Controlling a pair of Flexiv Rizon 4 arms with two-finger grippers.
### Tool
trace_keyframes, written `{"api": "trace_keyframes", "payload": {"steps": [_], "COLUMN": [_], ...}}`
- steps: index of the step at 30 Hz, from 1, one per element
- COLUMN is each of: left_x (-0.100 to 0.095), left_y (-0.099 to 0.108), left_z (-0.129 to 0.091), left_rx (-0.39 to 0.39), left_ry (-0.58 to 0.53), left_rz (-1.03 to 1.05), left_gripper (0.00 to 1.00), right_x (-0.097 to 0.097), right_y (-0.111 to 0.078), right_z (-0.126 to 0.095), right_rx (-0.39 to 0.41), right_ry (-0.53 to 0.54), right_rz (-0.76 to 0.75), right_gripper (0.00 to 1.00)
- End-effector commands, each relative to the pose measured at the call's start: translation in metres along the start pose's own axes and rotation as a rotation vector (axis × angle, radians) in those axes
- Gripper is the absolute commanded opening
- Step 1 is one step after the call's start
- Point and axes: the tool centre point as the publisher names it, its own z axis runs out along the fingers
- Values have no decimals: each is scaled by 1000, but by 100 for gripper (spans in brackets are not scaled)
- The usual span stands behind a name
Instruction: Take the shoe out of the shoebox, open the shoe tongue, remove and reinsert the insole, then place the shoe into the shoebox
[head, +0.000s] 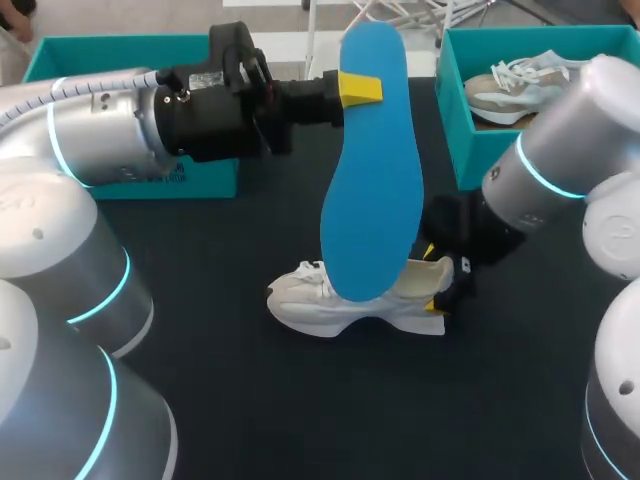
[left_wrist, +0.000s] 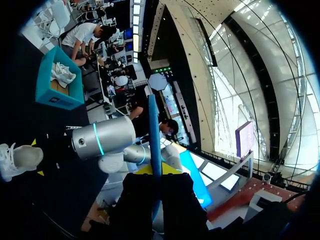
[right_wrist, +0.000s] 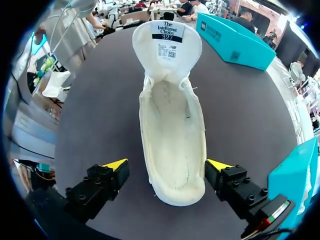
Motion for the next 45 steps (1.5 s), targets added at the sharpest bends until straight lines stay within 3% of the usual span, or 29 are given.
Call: {"api": "trace_keyframes", "payload": {"steps": [1,4,9,17,27,29,39,45], "left_x": [-1,-1,-1,-1,-1,-1,-1,-1], "left_y": [2,2,2,2,2,2,2,2], "left_z": [-1,-1,-1,-1,-1,-1,-1,-1], "left_rx": [2,2,2,2,2,2,2,2], "left_ry": [-1,-1,-1,-1,-1,-1,-1,-1], "left_rz": [0,0,0,0,0,0,0,0], "left_gripper": [0,0,0,0,0,0,0,0], "right_x": [0,0,-3,-1,-4,-5,-5,-27], "right_y": [3,3,6,24,41,42,42,49], "right_z": [1,1,-23,-38,-29,-26,-26,-11], "right_rx": [50,50,107,156,131,220,220,203], "right_ry": [-2,-2,-55,-54,-51,1,1,-29], "right_rz": [1,1,-20,-34,-47,53,53,19], "right_gripper": [100,100,100,100,100,100,100,100]}}
